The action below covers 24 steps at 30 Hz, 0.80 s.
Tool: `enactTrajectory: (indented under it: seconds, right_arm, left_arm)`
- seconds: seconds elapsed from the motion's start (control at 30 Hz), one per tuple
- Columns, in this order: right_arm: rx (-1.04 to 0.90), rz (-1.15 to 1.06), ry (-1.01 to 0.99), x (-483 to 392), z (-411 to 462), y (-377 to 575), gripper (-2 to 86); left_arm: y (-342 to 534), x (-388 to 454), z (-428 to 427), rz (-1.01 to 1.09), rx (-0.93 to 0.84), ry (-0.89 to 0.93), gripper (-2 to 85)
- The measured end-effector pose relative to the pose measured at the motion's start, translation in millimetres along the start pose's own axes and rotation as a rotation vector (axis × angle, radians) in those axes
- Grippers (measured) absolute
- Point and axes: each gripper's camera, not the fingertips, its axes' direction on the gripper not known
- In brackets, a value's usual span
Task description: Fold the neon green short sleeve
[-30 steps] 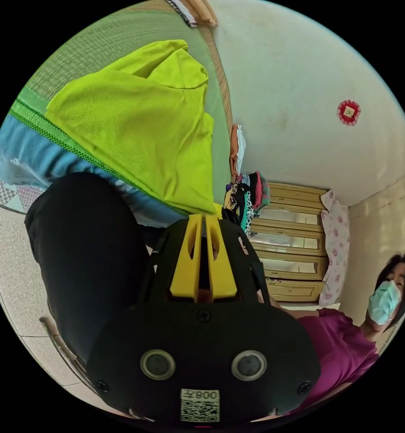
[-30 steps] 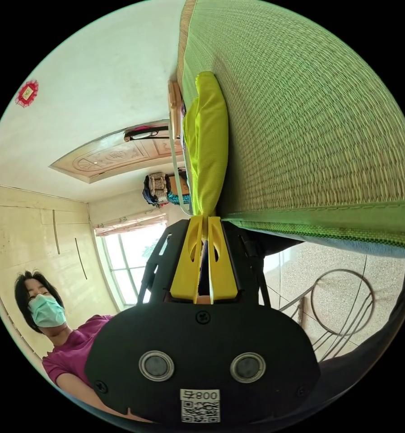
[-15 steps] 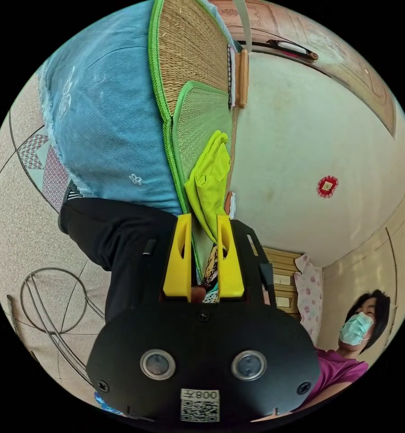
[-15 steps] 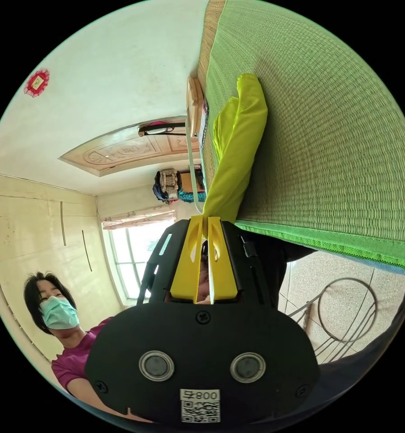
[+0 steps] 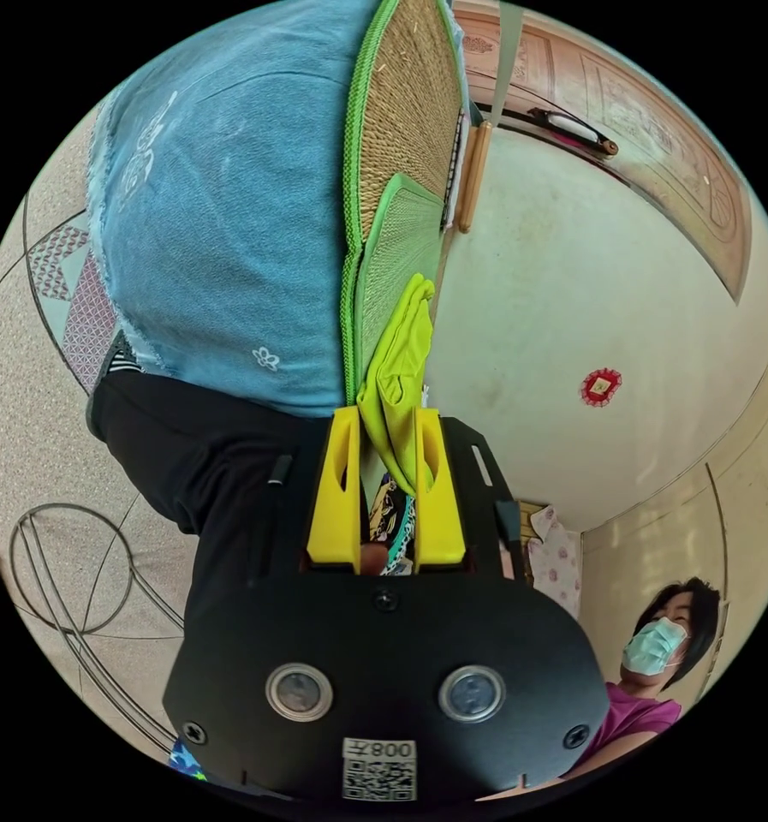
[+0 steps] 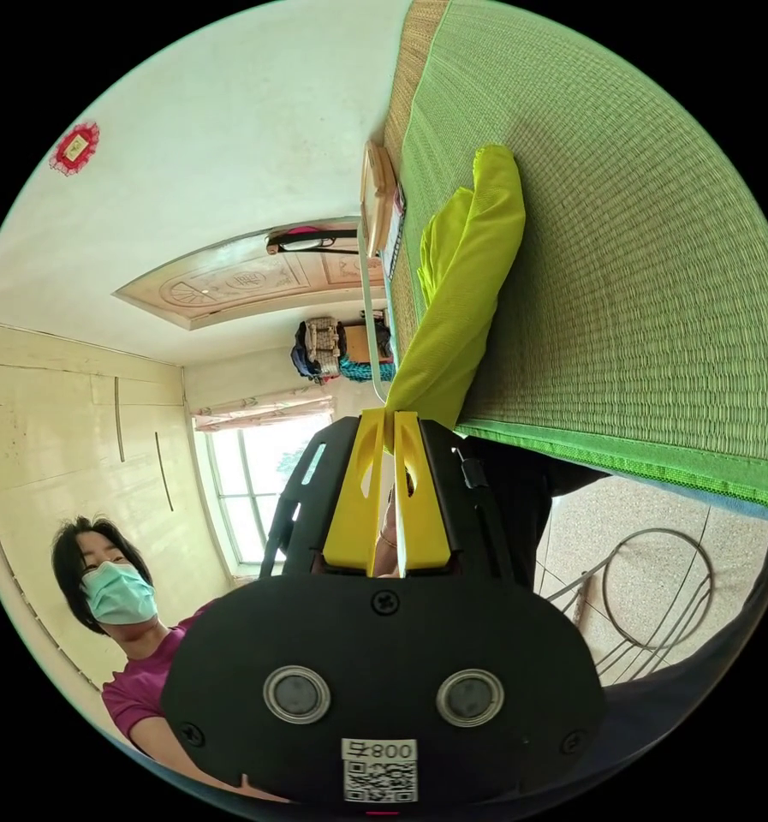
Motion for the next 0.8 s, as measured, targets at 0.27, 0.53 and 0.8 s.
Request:
enactTrajectory:
  seconds: [0.27,0.53,0.8]
  right_arm:
    - [0.003,0.01,0.026,1,1,11,1.7]
    - [0.001,0.038,0.057,11,-8,37,1.6]
    - [0.01,0.023,0.03,8,-23,73,1.8]
  left_arm:
    - [13,4,-8,0.011,-0.037,-0.007,3.6]
    - [46,13,-16,0.053,-0.108,0.037,2.4]
    - [85,27,-14,0.099,-0.157,0.099,2.1]
